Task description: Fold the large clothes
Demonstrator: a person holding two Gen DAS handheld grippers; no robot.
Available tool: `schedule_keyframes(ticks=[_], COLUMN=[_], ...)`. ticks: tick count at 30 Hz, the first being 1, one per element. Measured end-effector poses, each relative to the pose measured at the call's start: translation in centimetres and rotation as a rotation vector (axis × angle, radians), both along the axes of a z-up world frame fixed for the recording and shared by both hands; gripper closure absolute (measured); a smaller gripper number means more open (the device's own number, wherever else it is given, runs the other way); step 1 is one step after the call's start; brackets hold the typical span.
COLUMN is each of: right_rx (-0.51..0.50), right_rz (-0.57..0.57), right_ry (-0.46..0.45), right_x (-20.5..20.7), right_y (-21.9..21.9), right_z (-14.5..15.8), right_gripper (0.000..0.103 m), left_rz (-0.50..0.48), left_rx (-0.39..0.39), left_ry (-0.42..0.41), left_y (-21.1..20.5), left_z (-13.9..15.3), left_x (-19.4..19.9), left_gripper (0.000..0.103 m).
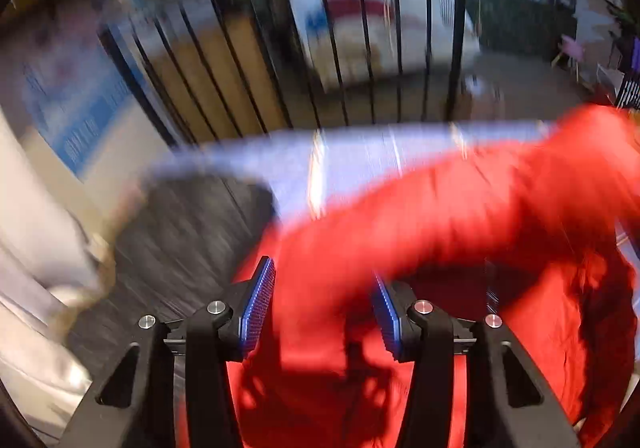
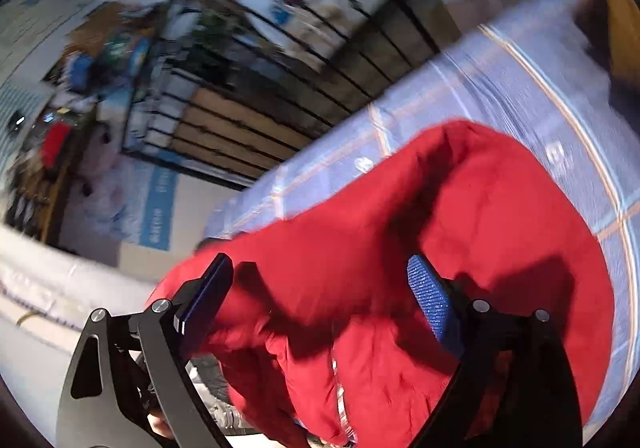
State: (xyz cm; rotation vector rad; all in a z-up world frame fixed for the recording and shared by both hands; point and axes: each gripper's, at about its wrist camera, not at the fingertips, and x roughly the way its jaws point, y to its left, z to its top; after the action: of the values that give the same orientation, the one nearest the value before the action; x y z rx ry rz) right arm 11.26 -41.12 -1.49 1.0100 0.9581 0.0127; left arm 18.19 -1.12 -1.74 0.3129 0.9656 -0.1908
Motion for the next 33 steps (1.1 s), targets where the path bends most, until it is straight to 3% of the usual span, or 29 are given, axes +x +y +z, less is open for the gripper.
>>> schedule_keyframes(ticks=[2,5,7,10,13,17,19,21,24,25,26,28,30,33], right_rx=[0.018,-0.048,-0.181,-0.431,-0.576,-0.582,-0.535,-0.486,-0.467,-0.481,-0.518,-0.611,-0.662,-0.653], right_rz=[-0.037,-0.054,-0.051,0.016,0.044,0.051,0.056,0.051,0.066,0.076,0.089,0.103,0.117,0.105], right_ry=[0.052,0.046,0.005,-0.062,-0.06,-0.065,-0.071,-0.068,-0.072,-0.079,-0.087,-0.095,-0.097,-0.094], right_x=[-2.3,-7.6,-11.0,-14.6,-15.6,-16.4,-16.0,-15.5,-15.2,-15.3,-15.5,-16.0,-16.7,-17.6], right_y=[0.4,1.7,3.0,5.7,8.2,10.3,11.2,12.1,13.2,13.6,14.1,14.7,15.0,14.6], right_z=[-5.7,-10.0,-10.1,-8.4,-7.2,-7.9,-8.2,-8.7,-8.5,-8.2,-7.9,-7.4,-7.2,-7.0], right_gripper=[0.015,0.021,0.021,0.021,0.02,0.019,0.019,0.019,0.019,0.019,0.019,0.019,0.019,0.019], left_rz=[0.047,0.088,0.108,0.158,0.214,0.214,0.245,0.298,0.344,0.338,0.324,0.301,0.306,0.328], left_rx=[-0.002,-0.044,-0.057,-0.002,0.09,0.158,0.255,0.316,0.263,0.266,0.281,0.295,0.312,0.243], left_ry=[0.034,0.003,-0.043,-0.121,-0.176,-0.17,-0.19,-0.182,-0.166,-0.181,-0.203,-0.259,-0.316,-0.357], left_y=[1.6,4.4,6.7,8.4,9.8,8.8,8.0,7.8,9.4,9.5,9.5,9.6,10.3,11.5], left_z=[-3.7,-4.4,-3.9,-3.8,-4.7,-6.5,-7.9,-10.0,-10.4,-9.9,-9.1,-7.1,-4.9,-0.3], left_x=[-0.5,-2.9,-5.3,-7.3,-10.5,-13.0,-13.9,-13.0,-11.8,-11.4,-11.2,-10.2,-8.5,-4.8], left_gripper=[0.053,0.037,0.033,0.009,0.007,0.006,0.006,0.012,0.038,0.057,0.07,0.085,0.089,0.092])
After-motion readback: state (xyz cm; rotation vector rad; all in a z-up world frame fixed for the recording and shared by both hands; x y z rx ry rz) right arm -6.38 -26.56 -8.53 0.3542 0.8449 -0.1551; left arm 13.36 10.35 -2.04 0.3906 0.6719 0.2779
